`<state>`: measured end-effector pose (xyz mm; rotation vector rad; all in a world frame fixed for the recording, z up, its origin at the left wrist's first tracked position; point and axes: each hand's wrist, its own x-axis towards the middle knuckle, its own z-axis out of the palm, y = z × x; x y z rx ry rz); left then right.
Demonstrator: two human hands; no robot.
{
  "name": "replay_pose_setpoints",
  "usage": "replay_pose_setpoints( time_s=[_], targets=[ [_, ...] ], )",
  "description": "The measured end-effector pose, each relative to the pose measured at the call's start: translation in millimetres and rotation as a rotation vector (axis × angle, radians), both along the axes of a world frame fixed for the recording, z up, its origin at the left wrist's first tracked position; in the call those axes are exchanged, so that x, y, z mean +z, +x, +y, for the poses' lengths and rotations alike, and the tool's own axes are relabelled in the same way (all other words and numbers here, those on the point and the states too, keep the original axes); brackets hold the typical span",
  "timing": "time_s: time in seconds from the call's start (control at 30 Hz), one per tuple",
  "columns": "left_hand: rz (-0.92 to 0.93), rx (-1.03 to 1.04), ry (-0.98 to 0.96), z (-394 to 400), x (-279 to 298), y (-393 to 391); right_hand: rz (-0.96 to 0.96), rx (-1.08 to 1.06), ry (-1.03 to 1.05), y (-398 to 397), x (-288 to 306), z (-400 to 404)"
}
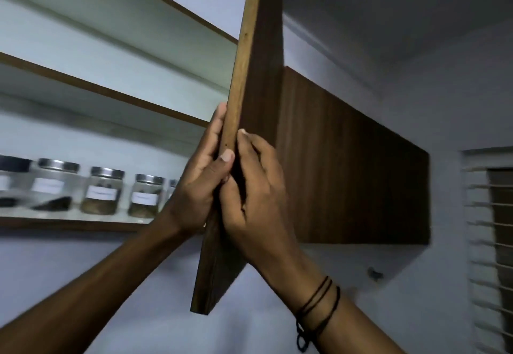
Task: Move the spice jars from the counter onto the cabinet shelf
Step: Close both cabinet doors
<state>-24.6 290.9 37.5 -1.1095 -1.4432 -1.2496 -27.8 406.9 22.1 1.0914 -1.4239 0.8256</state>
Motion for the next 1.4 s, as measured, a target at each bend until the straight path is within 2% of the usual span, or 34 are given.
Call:
replay_pose_setpoints(
  time_s=[0.07, 0.2, 0.33, 0.5, 0.73, 1.13, 1.3, 1.4],
  targets=[
    [-0.049, 0.038, 0.063, -35, 0, 7, 0.005, 0.014, 0.063, -8, -1, -33],
    [-0.125, 0.190, 0.163, -105, -4, 11, -0.108, 0.121, 0.224, -26, -10, -104],
    [-0.225, 0.386, 0.304, -174, -4, 2, -0.168, 0.039, 0.385, -50, -17, -164],
    [-0.315, 0.625, 0.346, -220, -1, -13, -0.231, -0.082, 0.536, -79, -15, -216],
    [-0.334, 0.743, 0.287, -244, -1, -28, -0.185, -0.161, 0.533, -102, -16, -253],
    [-0.338, 0.821, 0.234, -262, -4, -41, -0.195, -0.248, 0.557, -105, -19, -268],
    [-0.358, 0.926, 0.128, -258, -13, -14, -0.334, -0.069, 0.598, -74, -7, -264],
    [-0.309, 1.031, 0.142, -256, -20, 28, -0.275, 0.090, 0.567, -43, 4, -263]
  ],
)
